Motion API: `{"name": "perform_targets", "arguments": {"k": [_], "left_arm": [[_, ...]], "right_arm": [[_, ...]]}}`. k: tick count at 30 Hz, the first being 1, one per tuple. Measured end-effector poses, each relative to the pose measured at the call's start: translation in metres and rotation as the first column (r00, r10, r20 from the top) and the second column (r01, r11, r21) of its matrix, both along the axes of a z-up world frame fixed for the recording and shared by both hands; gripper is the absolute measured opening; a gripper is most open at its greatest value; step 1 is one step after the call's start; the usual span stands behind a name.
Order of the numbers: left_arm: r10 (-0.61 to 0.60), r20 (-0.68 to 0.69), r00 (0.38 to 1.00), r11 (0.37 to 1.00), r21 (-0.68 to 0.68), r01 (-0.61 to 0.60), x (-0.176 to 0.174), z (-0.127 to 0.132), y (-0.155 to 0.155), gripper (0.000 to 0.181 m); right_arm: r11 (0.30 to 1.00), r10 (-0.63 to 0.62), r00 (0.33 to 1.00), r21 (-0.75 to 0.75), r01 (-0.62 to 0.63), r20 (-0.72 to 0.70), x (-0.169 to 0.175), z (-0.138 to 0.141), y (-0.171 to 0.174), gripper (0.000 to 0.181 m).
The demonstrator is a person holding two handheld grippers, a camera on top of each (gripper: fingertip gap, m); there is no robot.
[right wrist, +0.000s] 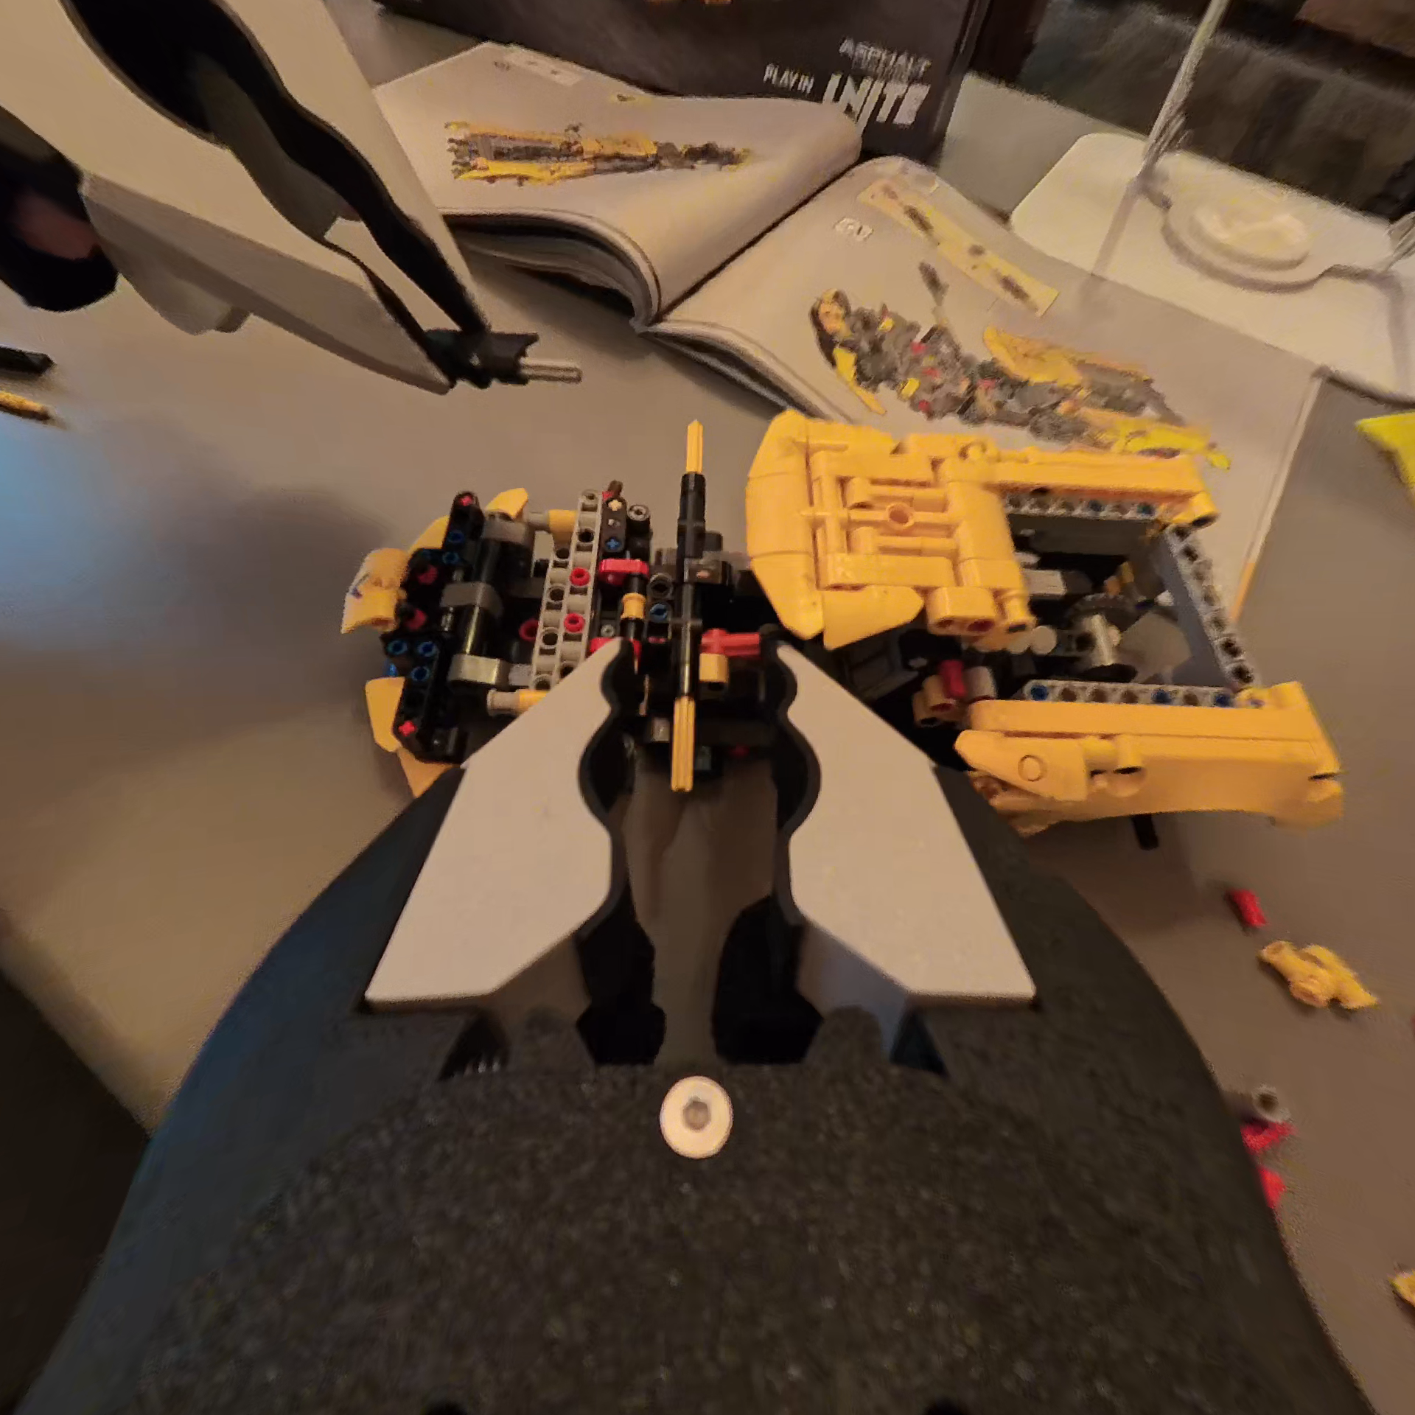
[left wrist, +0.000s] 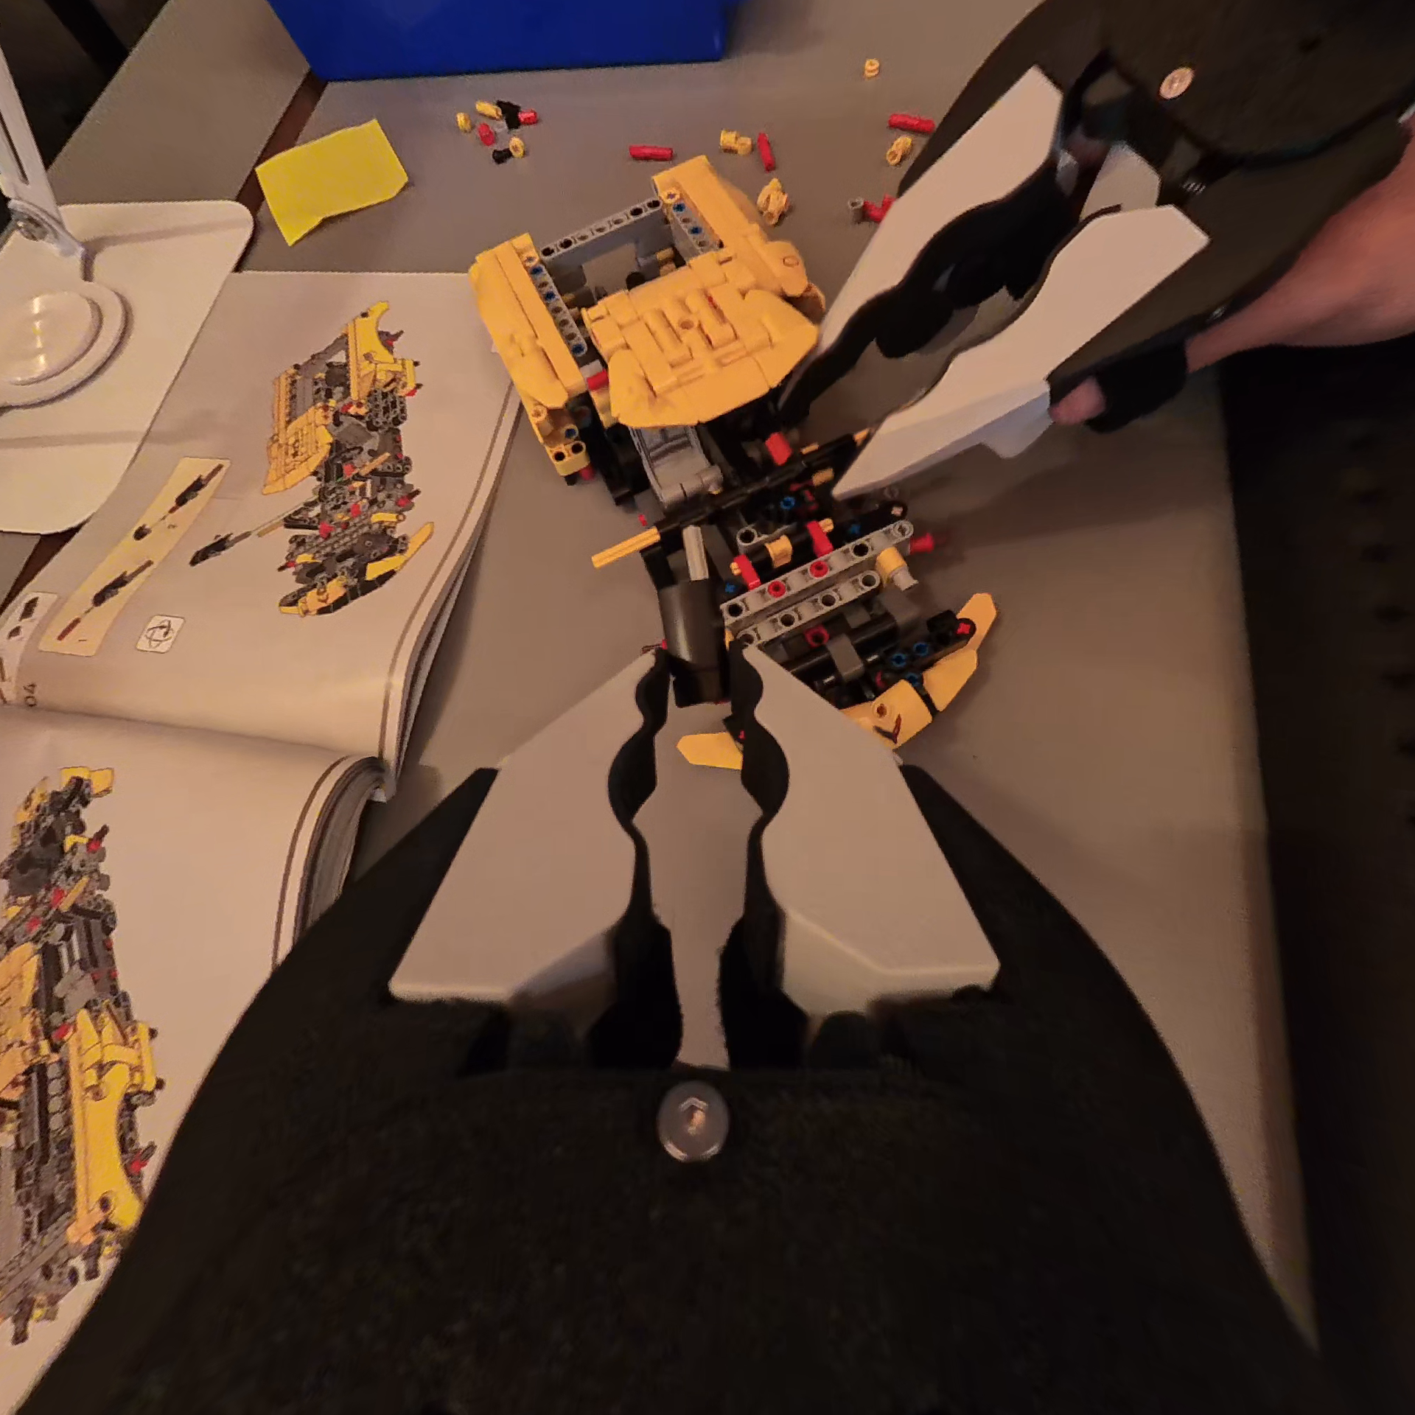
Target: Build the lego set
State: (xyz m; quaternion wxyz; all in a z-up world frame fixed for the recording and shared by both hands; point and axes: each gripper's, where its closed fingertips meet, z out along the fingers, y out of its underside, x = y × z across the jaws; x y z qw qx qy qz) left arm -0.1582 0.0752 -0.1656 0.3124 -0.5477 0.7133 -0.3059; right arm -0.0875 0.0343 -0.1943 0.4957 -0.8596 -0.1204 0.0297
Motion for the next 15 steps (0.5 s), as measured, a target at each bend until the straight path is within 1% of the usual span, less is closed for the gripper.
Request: {"name": "perform_targets", "arguments": {"k": [2, 5, 8, 12, 15], "left_arm": [[0.007, 0.008, 1.0, 1.0, 0.002, -0.007, -0.002, 0.002, 0.001, 0.015], [0.011, 0.019, 1.0, 1.0, 0.004, -0.011, -0.004, 0.005, 0.002, 0.015], [0.012, 0.026, 1.0, 1.0, 0.0, -0.012, -0.004, 0.005, 0.001, 0.015], [0.006, 0.027, 1.0, 1.0, -0.011, -0.006, -0.005, 0.004, -0.001, 0.015], [0.001, 0.02, 1.0, 1.0, -0.007, 0.0, -0.006, 0.002, -0.001, 0.015]], "right_arm": [[0.999, 0.01, 0.999, 0.053, -0.012, 0.035, -0.004, 0.011, 0.001, 0.028], [1.0, 0.017, 0.996, 0.02, -0.019, 0.085, -0.011, 0.003, 0.005, 0.037], [1.0, -0.004, 0.996, 0.001, 0.004, 0.094, -0.012, -0.001, 0.008, 0.042], [0.998, -0.061, 0.998, -0.003, 0.061, -0.002, -0.01, -0.002, 0.008, 0.043], [0.997, -0.08, 0.996, 0.006, 0.08, -0.042, -0.006, -0.001, 0.008, 0.035]]}}
